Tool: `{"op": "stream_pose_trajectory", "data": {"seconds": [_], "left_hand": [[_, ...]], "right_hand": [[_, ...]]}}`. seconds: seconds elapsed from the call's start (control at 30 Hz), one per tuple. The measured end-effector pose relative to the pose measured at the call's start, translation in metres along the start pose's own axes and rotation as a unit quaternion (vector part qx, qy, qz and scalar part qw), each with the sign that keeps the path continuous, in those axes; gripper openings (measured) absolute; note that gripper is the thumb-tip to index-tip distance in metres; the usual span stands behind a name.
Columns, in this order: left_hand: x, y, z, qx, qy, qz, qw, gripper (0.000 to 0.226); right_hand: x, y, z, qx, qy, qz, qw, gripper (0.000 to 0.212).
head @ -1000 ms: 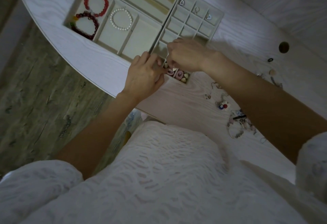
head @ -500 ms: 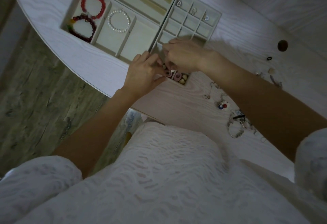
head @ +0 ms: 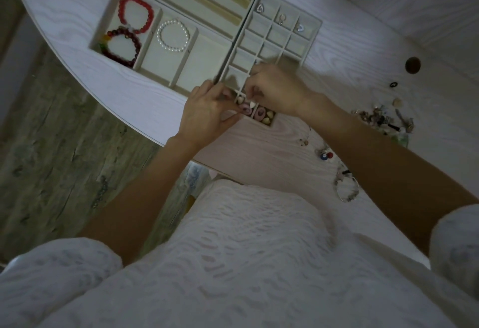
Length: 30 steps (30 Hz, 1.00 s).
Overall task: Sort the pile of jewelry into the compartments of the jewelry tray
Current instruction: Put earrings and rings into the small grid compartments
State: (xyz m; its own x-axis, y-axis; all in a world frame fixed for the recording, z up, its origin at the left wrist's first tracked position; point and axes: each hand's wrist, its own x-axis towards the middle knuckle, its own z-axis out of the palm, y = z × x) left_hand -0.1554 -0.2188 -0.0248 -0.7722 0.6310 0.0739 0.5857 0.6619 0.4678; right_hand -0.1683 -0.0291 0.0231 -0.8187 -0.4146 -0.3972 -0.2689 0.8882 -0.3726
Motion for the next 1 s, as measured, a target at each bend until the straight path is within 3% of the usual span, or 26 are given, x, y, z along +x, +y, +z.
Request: {"op": "stream_pose_trajectory", "data": {"seconds": [0.17, 0.33, 1.0], "left_hand": [[-0.007, -0.001, 0.003, -0.016, 0.028, -0.026, 0.999, 0.026], [-0.011, 0.004, 0.009, -0.011, 0.058, -0.003, 0.998, 0.021], [-0.003, 0.001, 0.006, 0.047, 0.049, 0.048, 0.997, 0.020]], "right_hand": [[-0.029, 0.006, 0.019, 0.064, 0.161, 0.059, 0.983, 0.012], [-0.039, -0.002, 0.040, 0.013, 0.217, 0.033, 0.975, 0.014], [-0.025, -0.005, 0.023, -0.051, 0.082, 0.000, 0.995, 0.012]]}}
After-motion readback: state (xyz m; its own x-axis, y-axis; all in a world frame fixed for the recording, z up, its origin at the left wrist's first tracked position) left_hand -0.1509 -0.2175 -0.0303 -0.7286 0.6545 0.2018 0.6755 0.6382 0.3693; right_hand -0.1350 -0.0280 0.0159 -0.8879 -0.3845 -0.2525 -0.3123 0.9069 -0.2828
